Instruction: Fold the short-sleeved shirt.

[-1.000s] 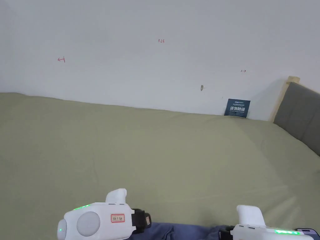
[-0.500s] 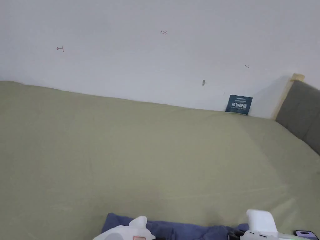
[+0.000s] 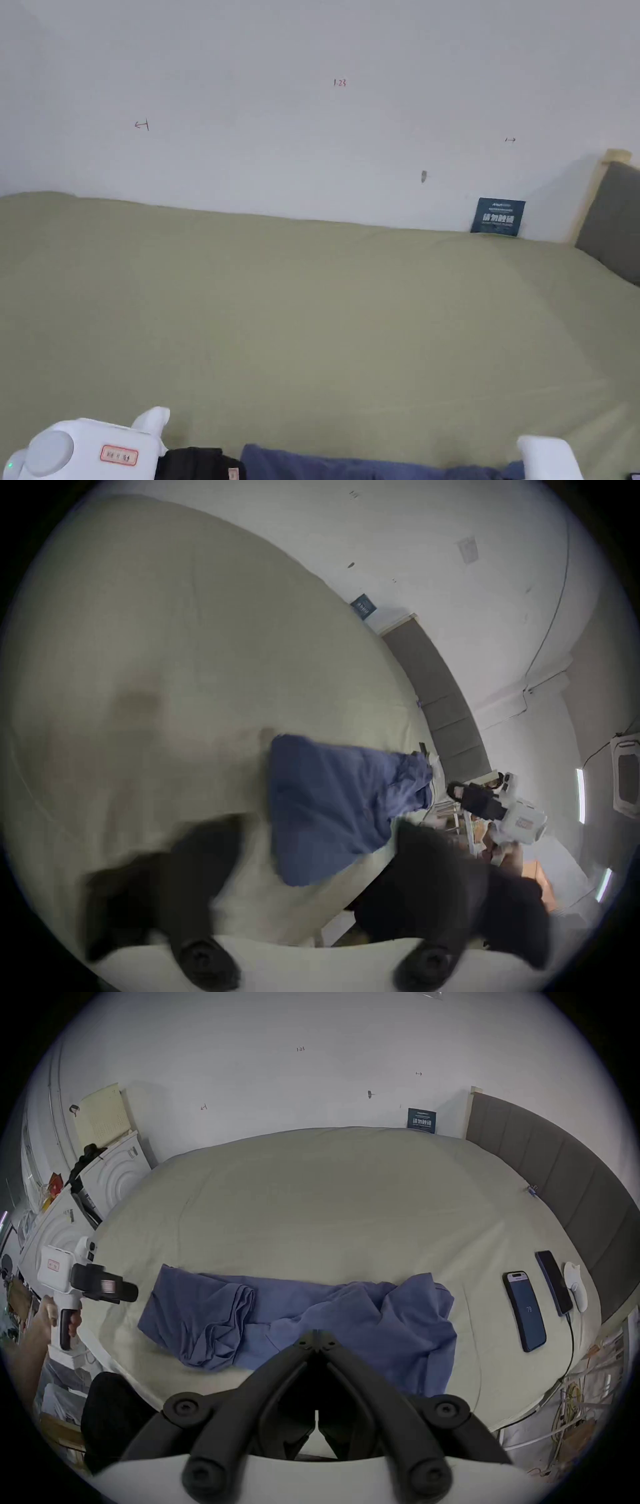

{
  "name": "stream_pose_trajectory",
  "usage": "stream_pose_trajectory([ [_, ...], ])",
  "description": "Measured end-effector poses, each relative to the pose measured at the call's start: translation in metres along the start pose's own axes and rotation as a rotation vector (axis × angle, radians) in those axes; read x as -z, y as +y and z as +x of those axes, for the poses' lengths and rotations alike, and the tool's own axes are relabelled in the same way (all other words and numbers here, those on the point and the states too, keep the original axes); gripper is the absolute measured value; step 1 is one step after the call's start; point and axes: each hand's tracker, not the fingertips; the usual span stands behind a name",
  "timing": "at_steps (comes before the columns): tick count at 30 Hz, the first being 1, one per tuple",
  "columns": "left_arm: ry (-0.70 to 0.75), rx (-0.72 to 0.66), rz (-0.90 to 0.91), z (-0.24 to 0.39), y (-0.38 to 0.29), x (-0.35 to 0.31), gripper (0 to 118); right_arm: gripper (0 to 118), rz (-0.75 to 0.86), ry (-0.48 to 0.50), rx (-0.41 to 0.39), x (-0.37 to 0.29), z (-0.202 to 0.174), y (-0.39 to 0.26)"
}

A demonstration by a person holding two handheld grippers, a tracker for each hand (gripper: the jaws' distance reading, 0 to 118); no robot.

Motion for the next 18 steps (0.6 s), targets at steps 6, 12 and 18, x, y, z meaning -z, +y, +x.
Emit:
stream_pose_trajectory([
  [6,-0.166,-0.073,0.022,-0.012,-0.008,0.048,118,0,-0.008,-0.007,0.003,0.0,0.001,-0.001],
  [12,-0.355,-0.282,0.073,-0.018,-0.004,0.077,51,0,-0.029,-0.013,0.001,0.0,0.001,-0.006],
  [18,-0.22,-0.286,0.174,-0.045,0.003,0.077,13,0,-0.04,-0.029,0.003,0.001,0.003,-0.007],
])
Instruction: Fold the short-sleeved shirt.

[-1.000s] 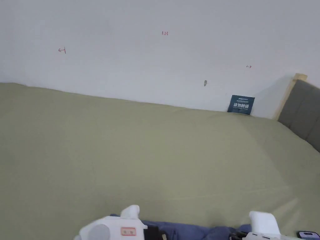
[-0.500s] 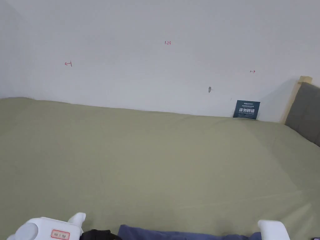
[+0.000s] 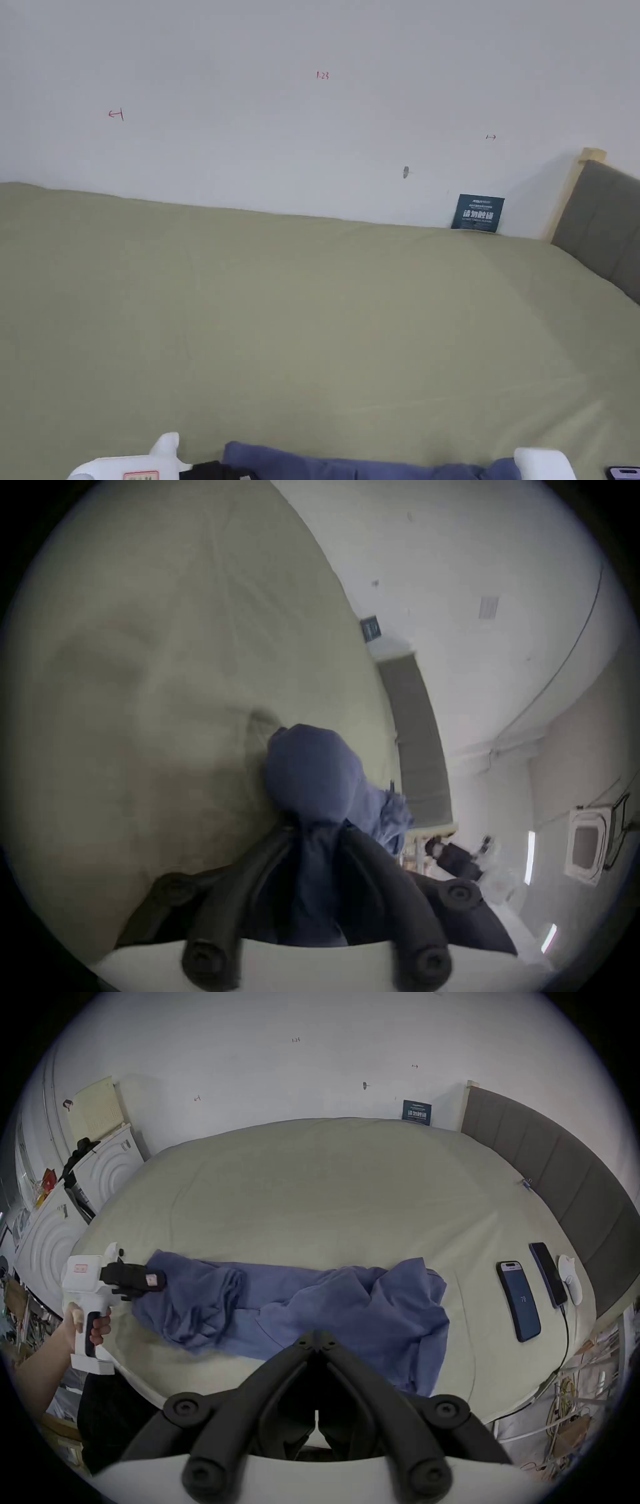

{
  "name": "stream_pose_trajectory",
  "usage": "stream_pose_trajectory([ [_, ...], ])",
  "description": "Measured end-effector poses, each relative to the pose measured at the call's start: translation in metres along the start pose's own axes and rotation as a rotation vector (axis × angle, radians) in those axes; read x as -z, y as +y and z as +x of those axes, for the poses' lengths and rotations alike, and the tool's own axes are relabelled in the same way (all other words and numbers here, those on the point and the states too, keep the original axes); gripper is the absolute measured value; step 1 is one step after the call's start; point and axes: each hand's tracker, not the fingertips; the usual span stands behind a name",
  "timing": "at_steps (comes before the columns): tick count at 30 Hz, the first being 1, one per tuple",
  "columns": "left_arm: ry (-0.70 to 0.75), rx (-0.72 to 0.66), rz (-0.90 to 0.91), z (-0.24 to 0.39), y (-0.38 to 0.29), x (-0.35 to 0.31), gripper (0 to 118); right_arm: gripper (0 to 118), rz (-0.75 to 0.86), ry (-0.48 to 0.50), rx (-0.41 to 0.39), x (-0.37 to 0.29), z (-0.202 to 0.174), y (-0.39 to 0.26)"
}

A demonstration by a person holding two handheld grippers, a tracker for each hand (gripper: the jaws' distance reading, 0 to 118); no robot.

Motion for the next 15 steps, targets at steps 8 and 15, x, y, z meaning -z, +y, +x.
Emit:
stream_pose_trajectory([
  [8,0.13,0.017,0.201,0.041,0.005,-0.118,10,0,0.019,0.04,-0.026,0.003,-0.02,0.01],
  [15,0.359,0.014,0.375,0.085,0.0,-0.214,10,0,0.023,0.112,-0.081,0.011,-0.052,0.017],
])
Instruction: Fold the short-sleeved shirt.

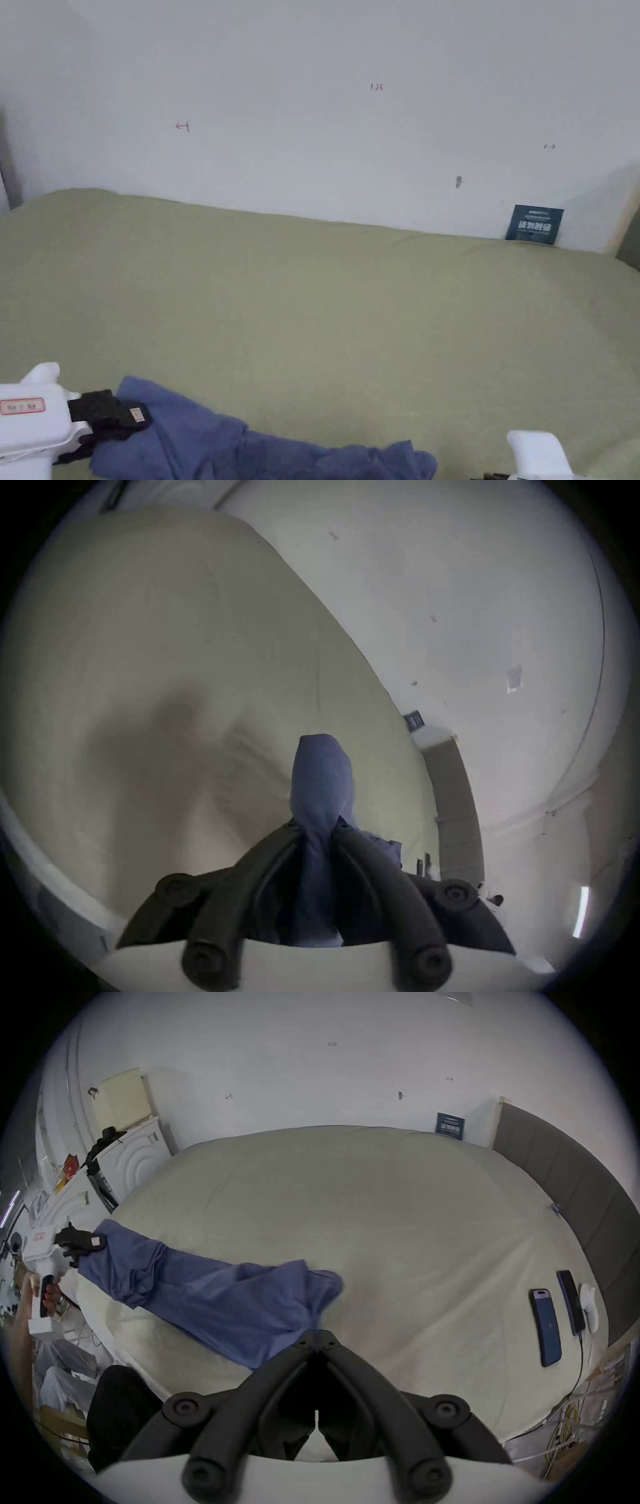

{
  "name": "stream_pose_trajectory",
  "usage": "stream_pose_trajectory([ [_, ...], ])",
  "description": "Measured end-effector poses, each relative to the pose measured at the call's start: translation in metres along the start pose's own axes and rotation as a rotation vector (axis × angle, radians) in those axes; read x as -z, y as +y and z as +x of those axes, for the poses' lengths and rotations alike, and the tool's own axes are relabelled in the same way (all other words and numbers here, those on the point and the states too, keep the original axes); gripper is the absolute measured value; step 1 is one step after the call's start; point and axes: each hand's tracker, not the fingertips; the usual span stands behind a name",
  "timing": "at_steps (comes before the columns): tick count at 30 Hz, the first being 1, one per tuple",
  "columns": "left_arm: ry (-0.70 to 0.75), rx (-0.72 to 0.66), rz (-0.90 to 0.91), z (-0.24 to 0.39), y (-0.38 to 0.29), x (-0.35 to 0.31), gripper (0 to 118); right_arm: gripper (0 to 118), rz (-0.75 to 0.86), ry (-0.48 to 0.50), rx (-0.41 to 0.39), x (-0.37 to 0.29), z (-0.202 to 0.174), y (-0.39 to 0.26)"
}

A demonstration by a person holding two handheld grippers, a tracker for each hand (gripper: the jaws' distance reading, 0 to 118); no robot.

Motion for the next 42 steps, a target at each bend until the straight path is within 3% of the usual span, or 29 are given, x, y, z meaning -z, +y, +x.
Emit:
stream_pose_trajectory([
  [2,0.051,0.08,0.011,0.021,-0.002,-0.009,10,0,0.005,0.012,-0.012,-0.003,-0.01,0.001],
  [7,-0.031,0.224,-0.054,0.076,-0.015,0.027,10,0,0.004,0.034,-0.029,-0.01,-0.015,0.001],
  [12,-0.089,0.374,-0.209,0.144,-0.06,0.112,11,0,0.008,0.0,-0.01,-0.02,0.002,-0.002],
  [17,-0.149,0.425,-0.339,0.174,-0.113,0.167,15,0,0.004,-0.048,0.02,-0.021,0.023,-0.007],
  [18,-0.168,0.407,-0.351,0.175,-0.121,0.176,32,0,0.003,-0.053,0.031,-0.02,0.027,-0.009],
  [20,-0.233,0.36,-0.404,0.169,-0.129,0.187,79,0,0.0,-0.059,0.05,-0.018,0.031,-0.011],
  [21,-0.293,0.312,-0.437,0.164,-0.132,0.191,95,0,-0.003,-0.061,0.06,-0.017,0.033,-0.011],
  [23,-0.34,0.249,-0.458,0.153,-0.134,0.191,95,0,-0.006,-0.06,0.077,-0.016,0.036,-0.013],
  [25,-0.299,0.262,-0.405,0.145,-0.131,0.185,95,0,-0.002,-0.056,0.081,-0.017,0.037,-0.014],
  [28,-0.258,0.261,-0.277,0.135,-0.126,0.168,94,0,-0.001,-0.057,0.079,-0.017,0.036,-0.014],
  [31,-0.352,0.199,-0.277,0.12,-0.124,0.161,87,0,0.008,-0.043,0.09,-0.017,0.037,-0.014],
  [34,-0.329,0.231,-0.349,0.117,-0.139,0.175,57,0,0.009,-0.042,0.089,-0.015,0.035,-0.013],
  [36,-0.237,0.305,-0.406,0.119,-0.163,0.193,23,0,0.009,-0.044,0.087,-0.013,0.034,-0.013],
  [38,-0.159,0.291,-0.524,0.11,-0.189,0.217,18,0,0.016,-0.03,0.096,-0.014,0.032,-0.014],
  [39,-0.132,0.265,-0.543,0.103,-0.2,0.23,9,0,0.015,-0.026,0.098,-0.014,0.031,-0.015],
  [40,-0.175,0.229,-0.527,0.098,-0.206,0.234,3,0,0.014,-0.026,0.095,-0.013,0.031,-0.015],
  [42,-0.223,0.128,-0.456,0.098,-0.203,0.226,3,0,0.008,-0.033,0.079,-0.01,0.028,-0.014],
])
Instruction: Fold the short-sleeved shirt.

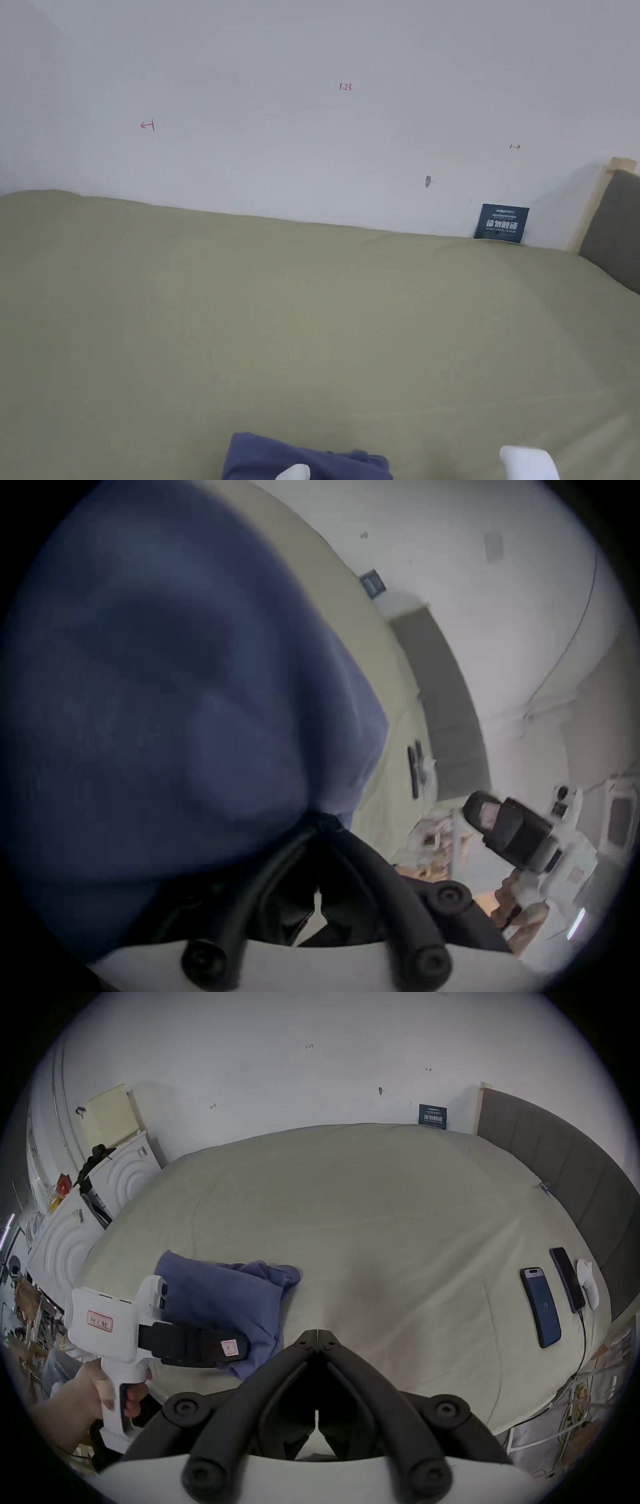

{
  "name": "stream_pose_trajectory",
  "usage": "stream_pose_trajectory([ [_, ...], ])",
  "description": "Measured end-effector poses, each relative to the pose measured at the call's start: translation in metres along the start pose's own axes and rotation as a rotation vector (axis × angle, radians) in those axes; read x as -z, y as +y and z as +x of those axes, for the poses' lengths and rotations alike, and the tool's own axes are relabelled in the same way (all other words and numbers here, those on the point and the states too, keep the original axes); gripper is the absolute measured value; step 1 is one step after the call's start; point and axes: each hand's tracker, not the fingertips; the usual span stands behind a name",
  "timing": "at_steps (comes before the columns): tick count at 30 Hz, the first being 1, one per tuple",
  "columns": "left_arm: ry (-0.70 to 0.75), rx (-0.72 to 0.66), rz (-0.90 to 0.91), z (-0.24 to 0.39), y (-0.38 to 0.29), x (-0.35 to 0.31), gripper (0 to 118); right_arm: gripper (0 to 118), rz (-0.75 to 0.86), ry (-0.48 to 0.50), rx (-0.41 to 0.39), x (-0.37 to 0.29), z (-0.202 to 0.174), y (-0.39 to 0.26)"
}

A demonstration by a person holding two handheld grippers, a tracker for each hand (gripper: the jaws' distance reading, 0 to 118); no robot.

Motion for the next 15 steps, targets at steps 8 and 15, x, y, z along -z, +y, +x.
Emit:
stream_pose_trajectory([
  [8,-0.016,0.14,0.011,0.032,0.017,-0.065,3,0,-0.013,0.059,0.003,0.017,-0.017,0.015],
  [15,0.054,0.253,0.191,0.013,0.059,-0.18,3,0,-0.107,0.209,-0.064,0.065,-0.075,0.047],
])
